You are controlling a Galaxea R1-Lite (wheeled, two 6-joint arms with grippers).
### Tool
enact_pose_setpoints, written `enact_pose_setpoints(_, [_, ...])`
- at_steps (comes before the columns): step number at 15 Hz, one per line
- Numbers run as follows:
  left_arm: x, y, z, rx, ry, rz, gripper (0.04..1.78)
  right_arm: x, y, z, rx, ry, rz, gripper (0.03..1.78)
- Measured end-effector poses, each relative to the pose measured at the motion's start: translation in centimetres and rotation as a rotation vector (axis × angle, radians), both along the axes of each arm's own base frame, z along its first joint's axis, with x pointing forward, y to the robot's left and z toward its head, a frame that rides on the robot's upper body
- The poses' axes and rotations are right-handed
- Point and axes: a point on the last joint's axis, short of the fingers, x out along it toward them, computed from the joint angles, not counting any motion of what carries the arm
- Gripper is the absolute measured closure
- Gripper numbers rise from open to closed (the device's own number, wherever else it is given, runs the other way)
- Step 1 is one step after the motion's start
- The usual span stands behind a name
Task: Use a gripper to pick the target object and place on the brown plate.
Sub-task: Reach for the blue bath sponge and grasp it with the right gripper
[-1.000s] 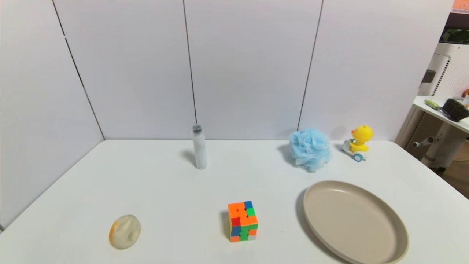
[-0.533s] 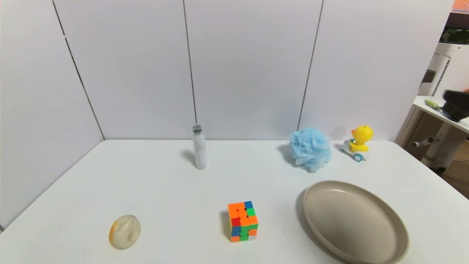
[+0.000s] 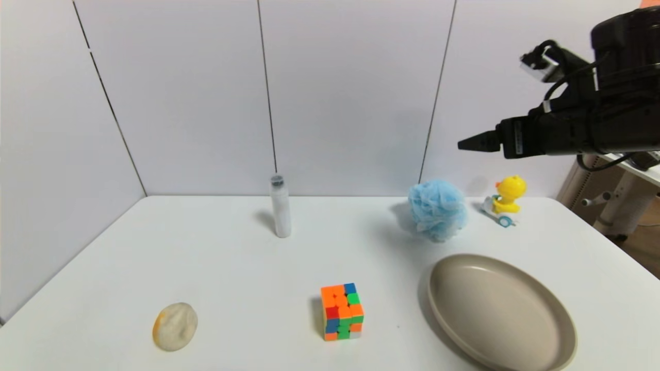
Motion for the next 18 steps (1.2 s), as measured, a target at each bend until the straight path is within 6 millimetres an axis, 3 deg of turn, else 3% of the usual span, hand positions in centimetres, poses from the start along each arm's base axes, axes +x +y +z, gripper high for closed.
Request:
enact_pose_setpoints(2, [0.0,0.0,0.0,0.000,0.000,0.000,0.07,2.3,0.2,-1.7,-0.027,0.137,-0.012,0.06])
enact_pose_setpoints(8, [0.0,0.0,0.0,0.000,0.000,0.000,0.07,8.3,0.4,-5.0,-0.036,0.213,-0.038,0.06])
enact_pose_setpoints(18, [0.0,0.0,0.0,0.000,0.000,0.000,0.07,11.8,2.1,-8.7,-0.067,0.392,-0.011,0.06])
